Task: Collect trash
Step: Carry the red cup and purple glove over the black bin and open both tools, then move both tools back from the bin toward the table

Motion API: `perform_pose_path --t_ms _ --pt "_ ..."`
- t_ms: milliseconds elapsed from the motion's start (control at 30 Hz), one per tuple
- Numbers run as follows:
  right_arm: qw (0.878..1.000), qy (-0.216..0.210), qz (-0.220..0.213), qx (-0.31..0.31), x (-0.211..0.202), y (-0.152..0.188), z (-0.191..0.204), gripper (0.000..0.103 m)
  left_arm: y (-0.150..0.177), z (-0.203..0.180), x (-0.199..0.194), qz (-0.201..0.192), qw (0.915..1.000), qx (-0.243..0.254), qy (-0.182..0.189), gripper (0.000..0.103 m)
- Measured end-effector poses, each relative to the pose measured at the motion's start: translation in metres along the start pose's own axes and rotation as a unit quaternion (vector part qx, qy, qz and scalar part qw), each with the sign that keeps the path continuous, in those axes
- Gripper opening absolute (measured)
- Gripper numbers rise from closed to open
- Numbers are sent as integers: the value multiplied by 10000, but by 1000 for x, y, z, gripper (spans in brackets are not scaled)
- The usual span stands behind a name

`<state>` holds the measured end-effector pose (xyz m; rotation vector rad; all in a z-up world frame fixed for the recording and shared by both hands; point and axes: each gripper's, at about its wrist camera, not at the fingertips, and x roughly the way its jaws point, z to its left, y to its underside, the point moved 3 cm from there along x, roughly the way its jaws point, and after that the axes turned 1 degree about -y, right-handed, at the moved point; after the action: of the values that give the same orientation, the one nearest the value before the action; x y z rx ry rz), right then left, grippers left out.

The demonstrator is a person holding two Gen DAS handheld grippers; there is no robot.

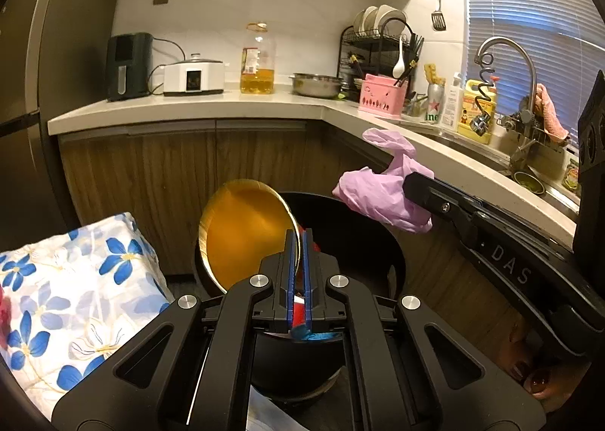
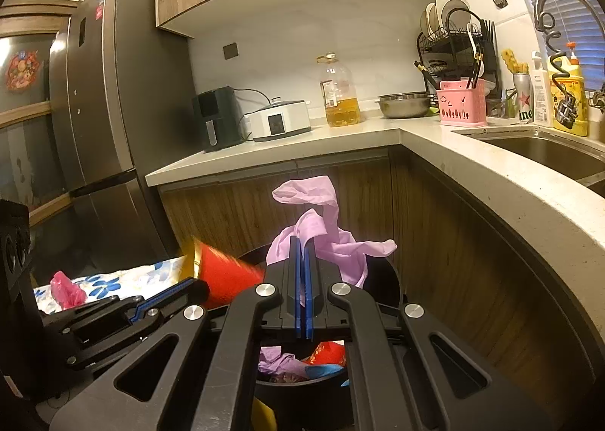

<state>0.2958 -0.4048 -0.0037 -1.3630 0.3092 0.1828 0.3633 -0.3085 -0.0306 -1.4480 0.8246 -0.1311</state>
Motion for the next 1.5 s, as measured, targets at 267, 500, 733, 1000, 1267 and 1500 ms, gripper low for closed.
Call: perform_pose_path --t_ms 267,500,733,1000,1267,1500 --pt "9998 -5 185 -29 13 4 1 5 5 21 -9 -115 9992 -365 -141 56" --pt "9997 20 232 -38 17 6 2 29 16 47 -44 -291 9957 -728 -491 74" --pt "9996 -16 271 -35 14 9 7 46 38 73 -80 -303 9882 -1212 -881 82" --pt "9996 -11 267 -97 0 18 26 66 54 90 -118 -408 9800 -1310 -1441 90" --pt "9993 -166 304 -140 -12 35 62 75 68 112 -152 -424 9727 -1440 -1768 91" --pt "9986 -346 373 -138 -17 48 91 75 81 134 -183 -487 9626 -1524 -2185 91"
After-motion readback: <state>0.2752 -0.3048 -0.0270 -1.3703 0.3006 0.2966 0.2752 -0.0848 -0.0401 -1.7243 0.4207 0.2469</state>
